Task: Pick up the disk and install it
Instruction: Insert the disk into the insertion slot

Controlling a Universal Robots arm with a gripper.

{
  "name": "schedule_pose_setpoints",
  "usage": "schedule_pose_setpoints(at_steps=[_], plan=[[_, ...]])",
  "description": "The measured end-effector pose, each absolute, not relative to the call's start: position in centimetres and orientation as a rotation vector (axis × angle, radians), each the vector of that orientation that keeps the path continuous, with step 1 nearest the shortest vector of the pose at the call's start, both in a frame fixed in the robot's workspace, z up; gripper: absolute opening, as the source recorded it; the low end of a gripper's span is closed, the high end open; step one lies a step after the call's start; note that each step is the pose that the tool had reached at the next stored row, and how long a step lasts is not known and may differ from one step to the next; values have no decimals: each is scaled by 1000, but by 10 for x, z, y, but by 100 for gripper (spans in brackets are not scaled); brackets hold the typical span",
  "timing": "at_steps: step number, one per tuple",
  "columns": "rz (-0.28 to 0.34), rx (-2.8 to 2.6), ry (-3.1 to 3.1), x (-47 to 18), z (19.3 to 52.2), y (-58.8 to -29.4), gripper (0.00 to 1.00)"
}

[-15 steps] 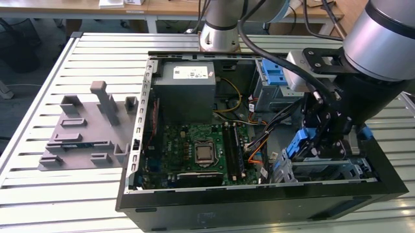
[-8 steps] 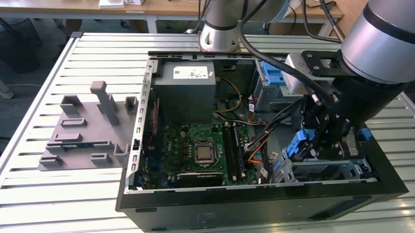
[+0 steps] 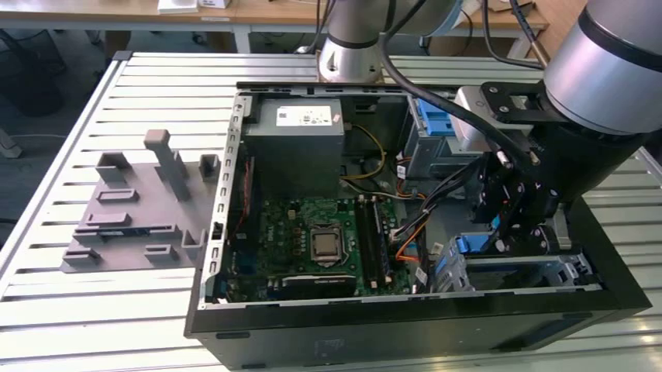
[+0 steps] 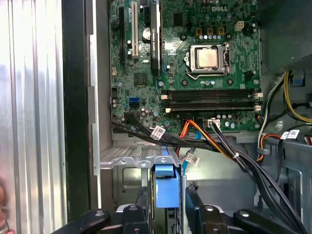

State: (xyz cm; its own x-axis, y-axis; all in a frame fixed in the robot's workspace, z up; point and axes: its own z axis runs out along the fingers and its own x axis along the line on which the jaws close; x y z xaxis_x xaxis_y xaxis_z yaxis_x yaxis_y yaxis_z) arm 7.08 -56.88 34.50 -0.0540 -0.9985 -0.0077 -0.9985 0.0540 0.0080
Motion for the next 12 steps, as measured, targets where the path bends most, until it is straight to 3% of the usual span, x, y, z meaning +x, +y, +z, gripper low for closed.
schedule_pose_setpoints(at_steps=[3, 4, 7, 10, 12], plan=[[17, -2161, 2281, 71, 345, -569, 42], [17, -2161, 2281, 71, 345, -569, 36], [17, -2161, 2281, 71, 345, -569, 30], [17, -2161, 2281, 71, 345, -569, 12], [17, -2161, 2281, 71, 345, -569, 11]])
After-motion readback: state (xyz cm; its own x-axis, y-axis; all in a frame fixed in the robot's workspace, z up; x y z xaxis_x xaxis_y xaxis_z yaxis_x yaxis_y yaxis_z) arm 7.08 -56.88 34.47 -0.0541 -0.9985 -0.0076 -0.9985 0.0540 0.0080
